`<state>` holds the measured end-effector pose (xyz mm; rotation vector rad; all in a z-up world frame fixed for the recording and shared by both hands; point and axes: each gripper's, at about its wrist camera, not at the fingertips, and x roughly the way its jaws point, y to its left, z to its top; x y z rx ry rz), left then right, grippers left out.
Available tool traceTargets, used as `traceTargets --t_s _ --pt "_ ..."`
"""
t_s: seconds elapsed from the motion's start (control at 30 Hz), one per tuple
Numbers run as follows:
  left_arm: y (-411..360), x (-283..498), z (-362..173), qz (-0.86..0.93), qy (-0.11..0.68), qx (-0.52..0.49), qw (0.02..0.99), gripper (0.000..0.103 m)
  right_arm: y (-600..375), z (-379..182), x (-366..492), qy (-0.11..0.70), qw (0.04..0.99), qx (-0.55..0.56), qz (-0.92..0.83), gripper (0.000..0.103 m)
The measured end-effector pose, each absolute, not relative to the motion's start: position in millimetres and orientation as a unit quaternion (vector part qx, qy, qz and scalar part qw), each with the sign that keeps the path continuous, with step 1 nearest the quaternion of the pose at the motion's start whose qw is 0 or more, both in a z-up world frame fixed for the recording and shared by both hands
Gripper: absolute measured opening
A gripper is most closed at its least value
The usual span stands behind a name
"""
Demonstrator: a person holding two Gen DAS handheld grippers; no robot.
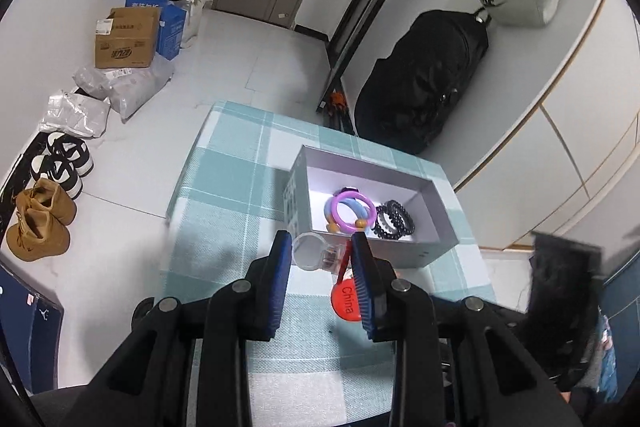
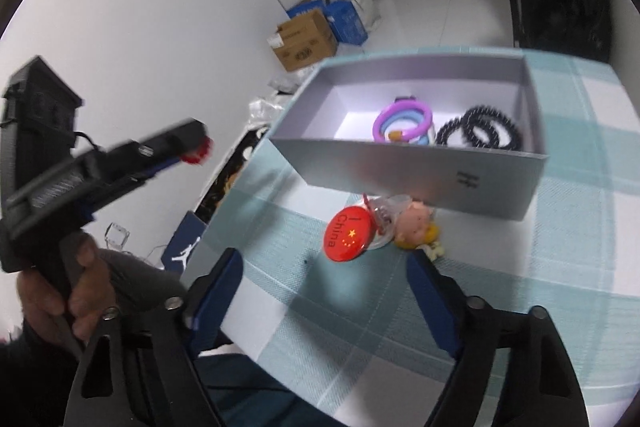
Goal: Organize jewelry
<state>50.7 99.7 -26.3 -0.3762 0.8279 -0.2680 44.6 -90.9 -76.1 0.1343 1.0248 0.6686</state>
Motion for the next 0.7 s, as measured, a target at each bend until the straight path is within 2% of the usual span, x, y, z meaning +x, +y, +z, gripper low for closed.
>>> traceTargets --t_s 0.2,0.3,0.37,0.5,0.53,0.67,0.7 --pt "109.0 53.8 -29.5 -0.128 0.404 -0.195 0.884 0.025 -67.9 -85.9 47.8 0.489 0.821 0.034 0.293 0.068" --pt "111.4 53.9 -29.5 -0.130 0.406 -0.194 0.883 0.025 -56.2 -90.8 50.1 0.493 0.826 0.009 0.273 0.059" --pt "111.5 53.9 -28.5 -0.132 0.405 -0.188 0.885 0.025 -50.9 -91.5 50.4 0.489 0.834 -0.009 0.254 0.050" --pt "114.8 52.5 -27.2 -0.137 0.403 -0.187 0.886 0.025 -36.4 -91.7 47.6 0.477 0.843 -0.050 0.242 0.047" --pt "115.9 53.0 -27.6 -0.138 0.403 -0.190 0.884 0.025 -32.4 -92.2 46.2 0.475 0.844 -0.064 0.239 0.043" --pt "119.8 55.0 -29.1 -0.138 0.406 -0.199 0.881 0.025 -26.5 -93.5 40.7 0.466 0.848 -0.088 0.235 0.019" --pt "119.9 55.2 -29.1 -0.139 0.405 -0.201 0.881 0.025 -27.1 -93.3 39.8 0.466 0.848 -0.086 0.238 0.018"
